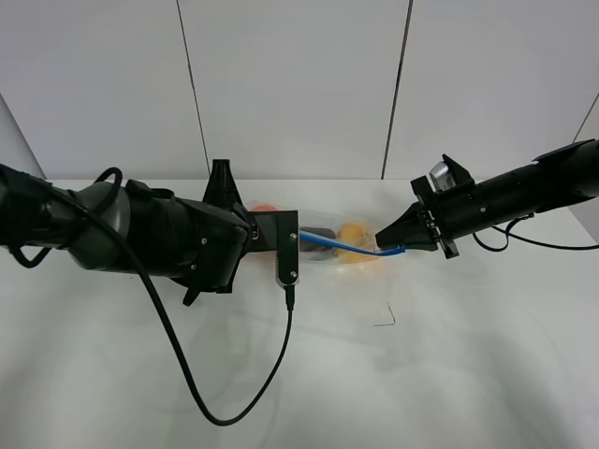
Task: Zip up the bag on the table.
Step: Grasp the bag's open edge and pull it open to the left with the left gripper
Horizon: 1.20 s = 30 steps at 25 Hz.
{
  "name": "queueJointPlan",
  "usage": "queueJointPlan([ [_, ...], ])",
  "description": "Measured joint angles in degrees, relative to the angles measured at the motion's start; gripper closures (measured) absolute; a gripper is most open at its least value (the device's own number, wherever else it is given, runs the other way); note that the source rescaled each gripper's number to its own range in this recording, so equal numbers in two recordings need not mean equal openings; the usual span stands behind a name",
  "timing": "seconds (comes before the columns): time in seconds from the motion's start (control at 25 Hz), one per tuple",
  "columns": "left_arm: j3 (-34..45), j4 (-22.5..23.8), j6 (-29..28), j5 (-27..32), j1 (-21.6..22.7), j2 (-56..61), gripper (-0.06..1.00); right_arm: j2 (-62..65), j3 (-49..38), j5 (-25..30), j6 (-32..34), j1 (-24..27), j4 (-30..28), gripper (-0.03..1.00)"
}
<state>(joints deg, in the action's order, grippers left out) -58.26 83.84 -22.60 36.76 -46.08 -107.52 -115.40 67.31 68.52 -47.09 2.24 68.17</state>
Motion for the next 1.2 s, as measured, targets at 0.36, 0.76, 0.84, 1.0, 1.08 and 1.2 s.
queueJointPlan([
  [0.36, 0.1, 0.0, 0.0, 0.1, 6.6, 0.0, 0.94, 0.0, 0.0, 0.1, 0.0, 0.0, 0.0, 0.97],
  [0.76, 0.1, -0.1, 0.2, -2.7, 10.6, 0.0, 0.94, 0.0, 0.1, 0.2, 0.0, -0.5, 1.6, 0.97],
  [0.84, 0.1, -0.1, 0.2, -2.7, 10.6, 0.0, 0.94, 0.0, 0.1, 0.2, 0.0, -0.5, 1.6, 0.97],
  [1.0, 0.1, -0.1, 0.2, -3.0, 10.8, 0.0, 0.94, 0.0, 0.1, 0.2, 0.0, -0.5, 1.6, 0.97],
  [1.08, 0.1, -0.2, 0.2, -1.6, 10.9, 0.0, 0.87, 0.0, 0.1, 0.1, -0.1, -0.5, 0.8, 0.97],
  [1.2, 0.2, -1.8, 0.2, 2.2, 12.4, 0.1, 0.60, 0.0, 0.1, 0.1, -0.2, 0.0, -1.7, 0.97],
])
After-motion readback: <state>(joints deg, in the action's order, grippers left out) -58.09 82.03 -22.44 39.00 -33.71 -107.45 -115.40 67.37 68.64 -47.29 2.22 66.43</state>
